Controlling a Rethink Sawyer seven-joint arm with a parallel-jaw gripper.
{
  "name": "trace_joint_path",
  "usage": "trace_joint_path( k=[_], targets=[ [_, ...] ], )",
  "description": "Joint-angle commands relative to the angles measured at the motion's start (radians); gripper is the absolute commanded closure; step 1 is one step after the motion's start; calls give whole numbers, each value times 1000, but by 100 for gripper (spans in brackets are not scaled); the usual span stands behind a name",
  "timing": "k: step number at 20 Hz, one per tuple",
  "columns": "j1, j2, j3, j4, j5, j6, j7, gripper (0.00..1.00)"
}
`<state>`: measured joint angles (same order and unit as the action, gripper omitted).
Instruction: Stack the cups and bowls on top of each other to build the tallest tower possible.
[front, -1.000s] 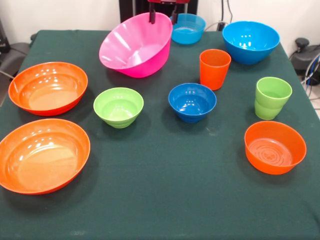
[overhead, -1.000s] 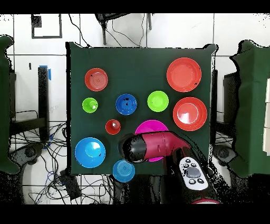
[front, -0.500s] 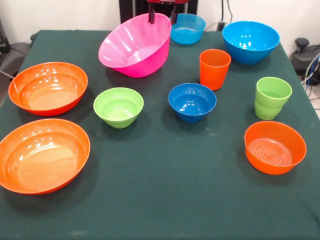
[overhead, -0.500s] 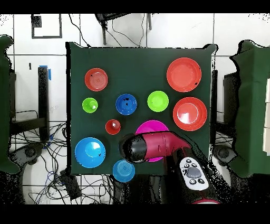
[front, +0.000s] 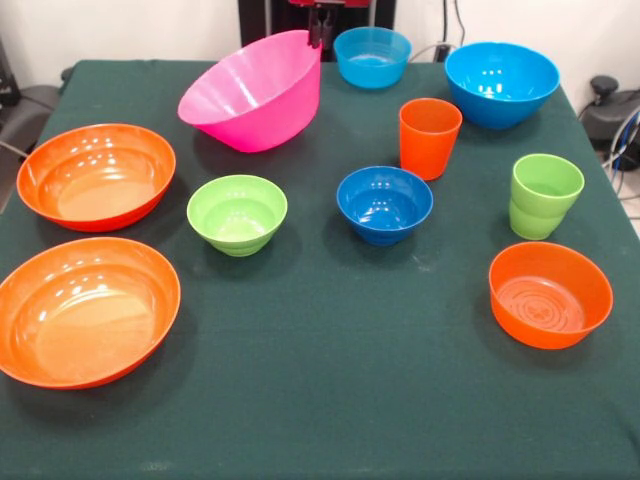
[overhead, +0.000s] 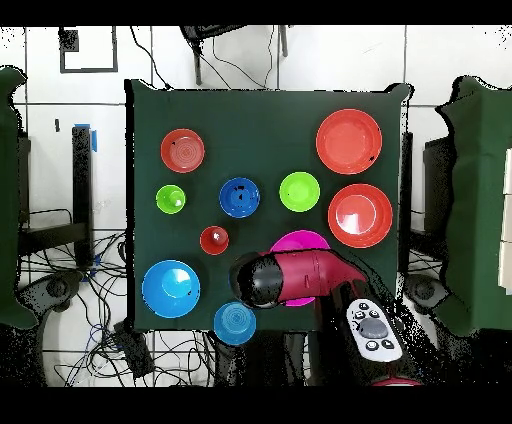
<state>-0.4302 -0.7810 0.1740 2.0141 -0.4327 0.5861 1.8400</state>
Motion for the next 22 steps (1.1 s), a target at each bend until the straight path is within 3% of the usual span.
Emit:
trace_joint_path(
  k=[1, 13, 22],
  targets=[
    [-16, 80, 63, -4, 19, -7, 25, 100],
    [-25, 82, 63, -6, 11, -7, 13, 100],
    [17, 151, 3, -6, -68, -208, 91, 100]
  ],
)
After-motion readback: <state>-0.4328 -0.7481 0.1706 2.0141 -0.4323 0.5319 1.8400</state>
